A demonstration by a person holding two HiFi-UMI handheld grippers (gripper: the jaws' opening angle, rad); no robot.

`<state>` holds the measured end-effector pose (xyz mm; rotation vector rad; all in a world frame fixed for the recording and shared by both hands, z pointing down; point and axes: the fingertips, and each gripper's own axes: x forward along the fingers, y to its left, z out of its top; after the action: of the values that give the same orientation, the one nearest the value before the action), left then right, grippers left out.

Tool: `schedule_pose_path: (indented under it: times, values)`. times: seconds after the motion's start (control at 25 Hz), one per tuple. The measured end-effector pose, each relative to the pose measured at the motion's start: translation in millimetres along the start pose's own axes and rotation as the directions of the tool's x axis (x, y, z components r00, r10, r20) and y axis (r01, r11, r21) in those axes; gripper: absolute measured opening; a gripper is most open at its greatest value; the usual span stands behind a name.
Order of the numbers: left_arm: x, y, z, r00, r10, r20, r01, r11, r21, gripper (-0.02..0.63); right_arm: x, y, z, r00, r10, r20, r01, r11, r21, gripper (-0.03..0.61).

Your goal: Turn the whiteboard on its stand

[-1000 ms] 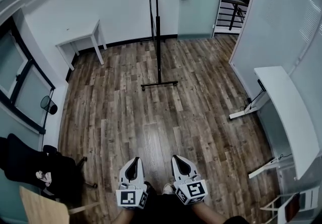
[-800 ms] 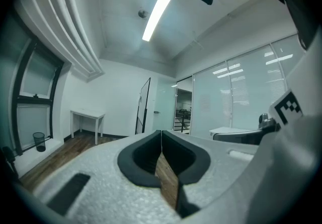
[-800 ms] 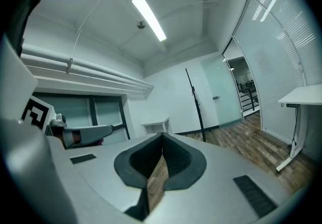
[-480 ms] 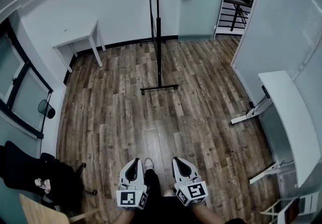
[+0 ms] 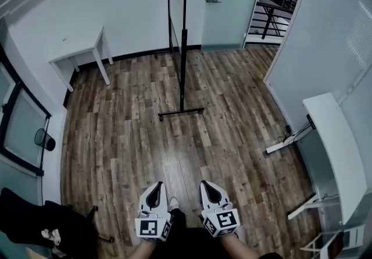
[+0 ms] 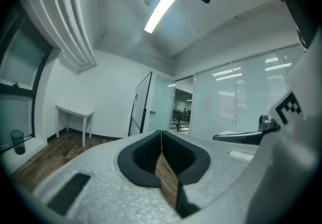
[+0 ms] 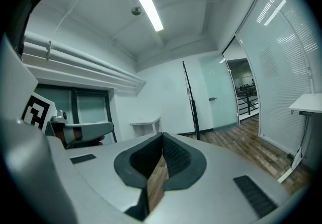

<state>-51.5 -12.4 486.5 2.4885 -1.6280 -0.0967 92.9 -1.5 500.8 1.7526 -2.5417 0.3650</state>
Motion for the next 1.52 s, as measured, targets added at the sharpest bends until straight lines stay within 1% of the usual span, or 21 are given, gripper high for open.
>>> schedule_pose_path:
  times: [0.08,0.24,0.4,0.48,0.76,0.88,1.12,1.36,1.52]
  values:
    - [24,18,7,1.0,-0.015,0.003,0.015,1.0,0.001,0.018,29,0,10,1.0,-0.008,0.009,0.008,1.0,0.002,0.012]
    - [58,46,17,0.999,-0.045,0.015,0.044,0.999,0.03,0.018,74,4,25,0.999,0.003,0.036,-0.003,1.0,0.001,0.011]
    - [84,70,26,0.998,-0.063,0.025,0.063,0.998,0.008,0.018,112,8,37,0.999,-0.016,0.049,0.017,1.0,-0.018,0.012]
    - [94,77,28,0.997,-0.068,0.027,0.068,0.998,-0.004,0.018,126,6,38,0.999,-0.023,0.042,0.024,1.0,-0.02,0.012]
    - [142,100,22,0.998,-0.063,0.007,0.063,0.998,-0.021,0.018,187,-10,34,1.0,0.0,0.02,0.0,1.0,-0.014,0.012]
    - [172,110,21,0.999,-0.051,0.008,0.051,0.999,-0.015,0.018,222,-28,36,1.0,0.011,0.022,-0.011,1.0,-0.014,0.012]
    - [251,135,25,1.0,-0.019,0.016,0.019,1.0,0.004,0.018,299,-68,53,0.999,0.029,0.028,-0.028,0.999,-0.02,0.011]
    - [331,143,37,1.0,-0.005,0.02,0.005,1.0,-0.001,0.018,370,-117,83,0.998,0.048,0.032,-0.047,0.998,-0.034,0.012]
    - [380,152,51,1.0,-0.003,0.028,0.003,1.0,0.007,0.018,416,-150,101,0.999,0.038,0.031,-0.037,0.999,-0.04,0.012]
